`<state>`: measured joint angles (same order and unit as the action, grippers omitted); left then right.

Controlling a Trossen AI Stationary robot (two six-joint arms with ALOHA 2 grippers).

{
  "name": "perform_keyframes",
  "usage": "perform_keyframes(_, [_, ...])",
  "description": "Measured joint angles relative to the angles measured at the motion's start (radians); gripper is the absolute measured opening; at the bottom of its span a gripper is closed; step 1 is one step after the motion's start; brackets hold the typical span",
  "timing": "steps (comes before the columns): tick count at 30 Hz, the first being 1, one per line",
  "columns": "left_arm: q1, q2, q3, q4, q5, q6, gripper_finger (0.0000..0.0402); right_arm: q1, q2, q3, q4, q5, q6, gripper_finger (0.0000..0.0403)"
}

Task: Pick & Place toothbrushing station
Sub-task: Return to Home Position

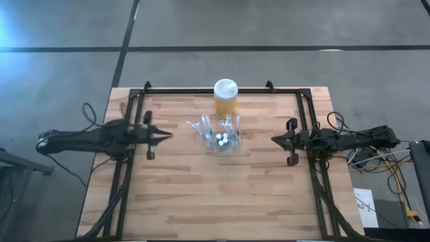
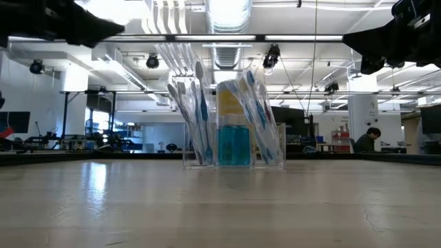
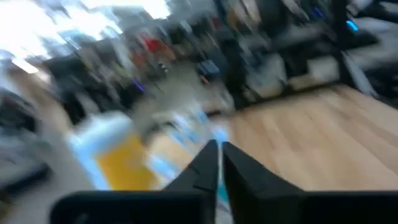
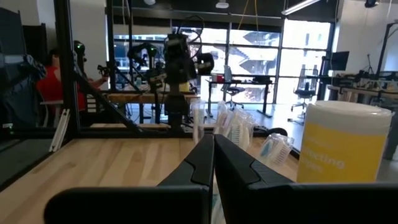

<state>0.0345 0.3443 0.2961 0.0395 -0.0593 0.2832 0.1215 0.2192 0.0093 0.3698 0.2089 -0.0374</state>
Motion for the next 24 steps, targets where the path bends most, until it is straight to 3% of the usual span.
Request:
perform_keyframes(3, [0.000,-0.081,-0.024,0.056,-0.067,0.029,0.0009,0.000,0.000,0.000,0.000,0.002,-0.019,0.0008])
perform_keyframes(7, [0.002,-0.130,-0.021,0.019,-0.049,0.084,0.0004,0.000,0.001,0.000,-0.008,0.003,-0.022,0.0008])
perform_keyframes(12, [0.002,-0.128,-0.012,-0.007,0.247,-0.041,0.0003,0.000,-0.002,0.000,-0.015,0.003,-0.026,0.0008])
perform_keyframes(14, [0.002,-0.129,-0.015,-0.008,0.294,-0.117,0.0003,0.000,-0.001,0.001,-0.015,0.003,-0.027,0.0008])
perform_keyframes(16, [0.002,-0.139,-0.023,-0.050,0.279,-0.148,0.0003,0.000,-0.002,0.001,-0.015,0.003,-0.026,0.0008])
perform_keyframes(20, [0.002,-0.199,-0.031,-0.109,0.137,-0.153,0.0002,0.000,-0.010,0.001,0.006,0.027,-0.020,0.0008])
perform_keyframes(24, [0.002,-0.297,-0.065,-0.110,0.129,-0.166,0.0001,0.000,-0.028,0.001,-0.015,0.029,-0.016,0.0008])
